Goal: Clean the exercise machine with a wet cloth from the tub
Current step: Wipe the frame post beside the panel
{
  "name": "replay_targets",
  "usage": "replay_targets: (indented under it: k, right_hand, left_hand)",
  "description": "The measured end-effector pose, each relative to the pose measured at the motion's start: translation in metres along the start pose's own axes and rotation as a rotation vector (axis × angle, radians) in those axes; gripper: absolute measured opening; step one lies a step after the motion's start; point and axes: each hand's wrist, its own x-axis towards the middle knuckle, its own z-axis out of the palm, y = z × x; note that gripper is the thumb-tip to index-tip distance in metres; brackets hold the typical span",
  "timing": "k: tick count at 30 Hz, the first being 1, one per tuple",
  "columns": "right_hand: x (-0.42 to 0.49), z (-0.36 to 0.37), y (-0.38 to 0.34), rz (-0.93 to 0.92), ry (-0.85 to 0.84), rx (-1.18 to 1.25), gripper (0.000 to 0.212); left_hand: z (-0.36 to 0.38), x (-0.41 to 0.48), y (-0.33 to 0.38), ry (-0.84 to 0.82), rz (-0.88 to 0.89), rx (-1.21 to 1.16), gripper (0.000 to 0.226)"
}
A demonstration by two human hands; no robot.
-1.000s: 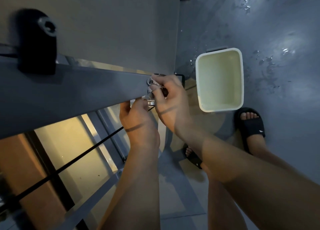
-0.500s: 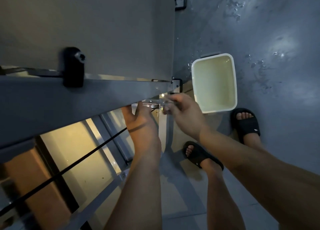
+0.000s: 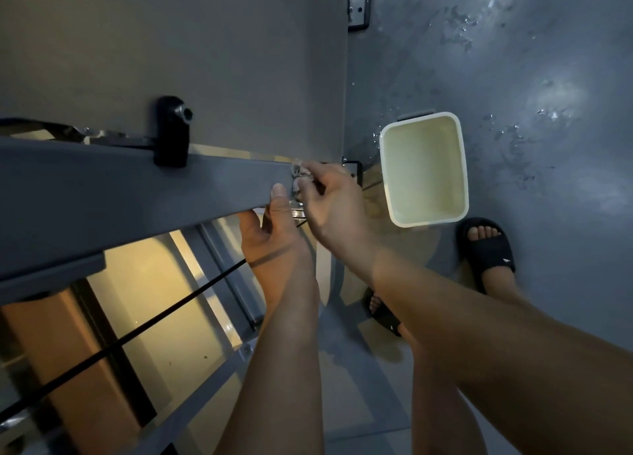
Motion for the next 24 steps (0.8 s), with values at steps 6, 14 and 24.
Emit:
replay_targets:
  k: [6, 14, 24]
  right_hand:
    - [0.014, -0.002, 0.013, 0.001, -0.071, -0.043, 0.027]
    - [-0.014, -0.035, 0.011, 0.000, -0.315, 0.119, 0.024]
    - [-0.033, -0.147, 0.065, 0.272, -0.168, 0.384, 0.007]
  left_hand:
    - [-0.005, 0.008, -0.004, -0.034, -0.066, -0.081, 0.026]
    - [-0.010, -0.001, 0.005, -0.087, -0.185, -0.011, 0.031]
    - [0.032, -0.053, -0.023, -0.633, -0.110, 0.405, 0.019]
